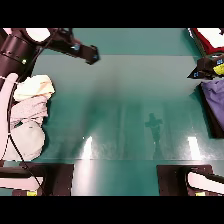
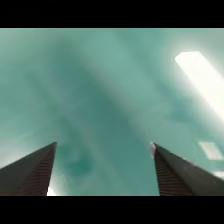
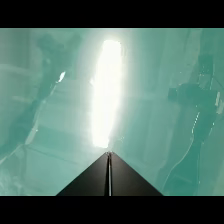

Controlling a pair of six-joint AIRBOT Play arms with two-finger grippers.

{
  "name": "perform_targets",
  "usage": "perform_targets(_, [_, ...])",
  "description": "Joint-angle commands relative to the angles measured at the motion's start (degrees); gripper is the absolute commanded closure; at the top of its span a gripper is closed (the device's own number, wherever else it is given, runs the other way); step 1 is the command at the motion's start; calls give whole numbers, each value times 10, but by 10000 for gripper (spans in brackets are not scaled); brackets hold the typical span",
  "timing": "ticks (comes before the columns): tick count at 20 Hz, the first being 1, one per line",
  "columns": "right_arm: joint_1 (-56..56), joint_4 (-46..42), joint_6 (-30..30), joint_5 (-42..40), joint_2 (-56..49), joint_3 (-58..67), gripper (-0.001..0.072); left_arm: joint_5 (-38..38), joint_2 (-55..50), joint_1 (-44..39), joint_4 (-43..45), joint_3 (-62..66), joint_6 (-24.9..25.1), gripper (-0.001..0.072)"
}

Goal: Fold the shirts.

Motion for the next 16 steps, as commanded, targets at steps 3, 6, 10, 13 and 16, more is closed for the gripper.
perform_targets(3, [0, 0, 0, -5, 0, 0, 690, -53, -1, 133, 228, -41, -106, -12])
perform_targets(6, [1, 0, 1, -14, 0, 0, 689, -6, -1, 211, 228, -142, -110, -13])
perform_targets(10, [1, 0, 1, -19, 0, 0, 689, 115, -2, 277, 227, -269, -110, -12])
perform_targets(13, [0, 0, 1, -20, 0, 0, 690, 168, -4, 287, 228, -305, -106, -12])
perform_targets(16, [1, 1, 1, -25, 0, 0, 690, 188, -9, 287, 209, -305, -104, -1])
